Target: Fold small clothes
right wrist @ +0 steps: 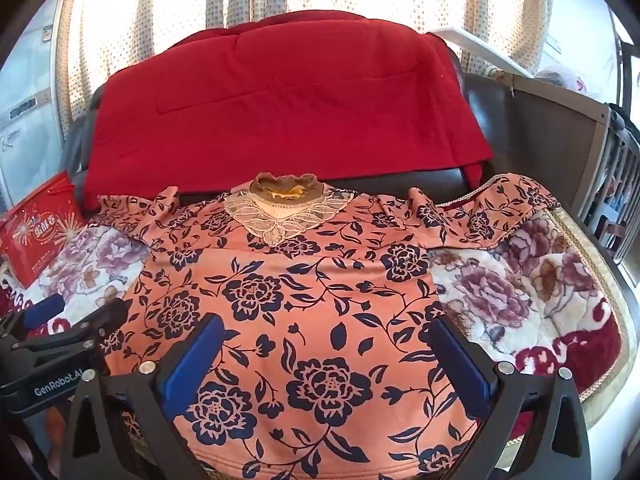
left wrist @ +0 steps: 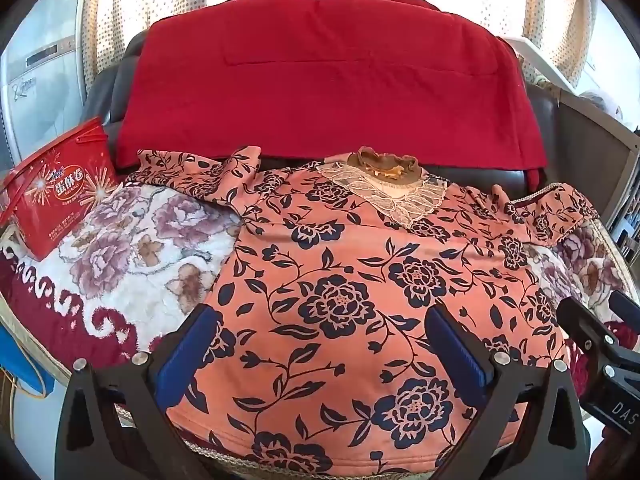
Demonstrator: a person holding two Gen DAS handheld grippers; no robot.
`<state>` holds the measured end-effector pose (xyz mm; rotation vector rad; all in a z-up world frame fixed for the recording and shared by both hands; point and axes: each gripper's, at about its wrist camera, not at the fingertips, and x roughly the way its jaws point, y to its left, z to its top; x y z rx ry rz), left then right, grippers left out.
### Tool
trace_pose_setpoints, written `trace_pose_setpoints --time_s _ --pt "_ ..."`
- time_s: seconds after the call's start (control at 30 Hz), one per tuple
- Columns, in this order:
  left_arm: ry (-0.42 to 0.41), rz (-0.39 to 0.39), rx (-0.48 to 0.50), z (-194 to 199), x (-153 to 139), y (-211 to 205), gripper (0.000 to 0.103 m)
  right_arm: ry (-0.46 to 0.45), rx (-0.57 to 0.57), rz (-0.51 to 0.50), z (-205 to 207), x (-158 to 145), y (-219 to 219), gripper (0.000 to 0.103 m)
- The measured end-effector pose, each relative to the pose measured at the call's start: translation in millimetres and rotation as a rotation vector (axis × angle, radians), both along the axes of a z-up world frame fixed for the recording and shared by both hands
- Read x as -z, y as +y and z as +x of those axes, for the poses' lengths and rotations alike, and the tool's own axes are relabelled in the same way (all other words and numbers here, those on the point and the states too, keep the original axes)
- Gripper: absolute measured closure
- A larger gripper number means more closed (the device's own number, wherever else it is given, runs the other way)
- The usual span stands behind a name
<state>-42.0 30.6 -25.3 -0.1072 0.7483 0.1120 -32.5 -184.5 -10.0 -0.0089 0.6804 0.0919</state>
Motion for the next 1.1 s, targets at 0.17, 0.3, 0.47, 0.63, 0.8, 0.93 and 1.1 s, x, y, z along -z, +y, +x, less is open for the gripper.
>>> trace_pose_setpoints --time_s 0.17,0.3,0.47,0.63,0.8,0.93,1.1 --pt "0.002 0.006 0.003 -0.3 -0.2 -3.0 0.000 0.004 0.004 0.001 1.8 2.9 -1.6 0.000" --pt "0.004 0.014 0.003 -0.8 0.5 -5.3 0.000 0.004 0.003 0.003 0.8 3.7 -1.9 0.000" --pt "0.010 0.018 0.004 -0.2 2.3 -7.3 0.000 0.009 0.004 0.010 1.5 6.7 -3.7 0.000" --pt "0.014 0.019 0.006 1.2 4.2 -8.5 0.000 0.011 0.003 0.009 5.0 7.1 -3.1 0.000" --pt "0.016 0.018 0.006 4.3 6.0 -10.0 0.000 0.010 0.001 0.001 8.8 10.1 -2.0 0.000" --pt "0.020 0.020 0.009 6.9 8.4 -11.0 0.000 0.011 0.003 0.001 11.2 12.6 -1.9 0.000" --pt "0.026 0.020 0.008 10.6 11.4 -11.5 0.000 0.013 0.006 0.012 14.1 16.0 -3.2 0.000"
